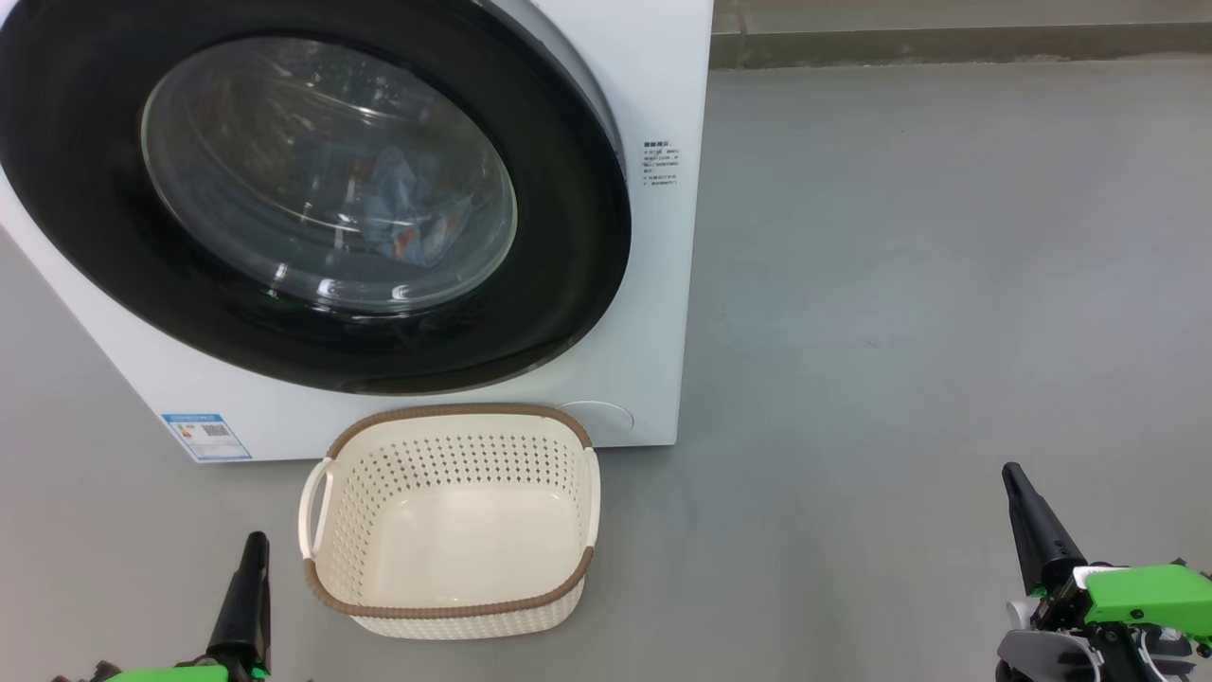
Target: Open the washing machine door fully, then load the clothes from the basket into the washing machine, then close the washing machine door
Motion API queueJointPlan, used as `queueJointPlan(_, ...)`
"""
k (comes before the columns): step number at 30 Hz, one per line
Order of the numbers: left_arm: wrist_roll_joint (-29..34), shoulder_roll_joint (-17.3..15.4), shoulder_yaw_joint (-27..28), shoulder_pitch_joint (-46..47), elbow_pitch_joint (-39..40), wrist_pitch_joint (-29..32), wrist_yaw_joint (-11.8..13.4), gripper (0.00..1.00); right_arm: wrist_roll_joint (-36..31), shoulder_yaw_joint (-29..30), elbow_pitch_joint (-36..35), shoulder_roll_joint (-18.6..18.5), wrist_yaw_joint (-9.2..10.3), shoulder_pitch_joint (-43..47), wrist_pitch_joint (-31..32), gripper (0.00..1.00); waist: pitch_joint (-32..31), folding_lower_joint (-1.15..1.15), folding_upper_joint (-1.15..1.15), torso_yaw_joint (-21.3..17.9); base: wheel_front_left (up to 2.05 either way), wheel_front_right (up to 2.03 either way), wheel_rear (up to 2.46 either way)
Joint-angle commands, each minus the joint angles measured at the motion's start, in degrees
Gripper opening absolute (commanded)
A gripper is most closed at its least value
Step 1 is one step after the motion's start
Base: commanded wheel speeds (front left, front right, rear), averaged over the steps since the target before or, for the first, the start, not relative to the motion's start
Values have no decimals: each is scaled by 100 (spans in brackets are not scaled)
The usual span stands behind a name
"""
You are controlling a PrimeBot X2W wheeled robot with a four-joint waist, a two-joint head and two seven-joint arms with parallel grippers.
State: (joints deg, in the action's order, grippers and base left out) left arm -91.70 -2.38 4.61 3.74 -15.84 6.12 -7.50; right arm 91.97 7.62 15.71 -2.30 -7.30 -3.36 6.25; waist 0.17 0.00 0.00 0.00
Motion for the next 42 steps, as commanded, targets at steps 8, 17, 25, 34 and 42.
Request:
queueJointPlan(8, -47, -50, 191, 246, 179, 36, 1, 0, 19, -109, -167, -58, -19, -283, 24, 0, 0, 0, 0, 0, 0, 0, 0)
queueJointPlan(17, -47, -50, 191, 246, 179, 36, 1, 0, 19, -110, -167, -58, -19, -283, 24, 0, 0, 0, 0, 0, 0, 0, 0)
queueJointPlan(25, -47, -50, 191, 246, 179, 36, 1, 0, 19, -110, -167, -58, -19, -283, 24, 0, 0, 0, 0, 0, 0, 0, 0)
queueJointPlan(34, -47, -50, 191, 246, 179, 36, 1, 0, 19, -110, -167, -58, -19, -283, 24, 0, 0, 0, 0, 0, 0, 0, 0)
queueJointPlan(42, -47, -50, 191, 246, 179, 36, 1, 0, 19, -110, -167, -58, -19, -283, 24, 0, 0, 0, 0, 0, 0, 0, 0)
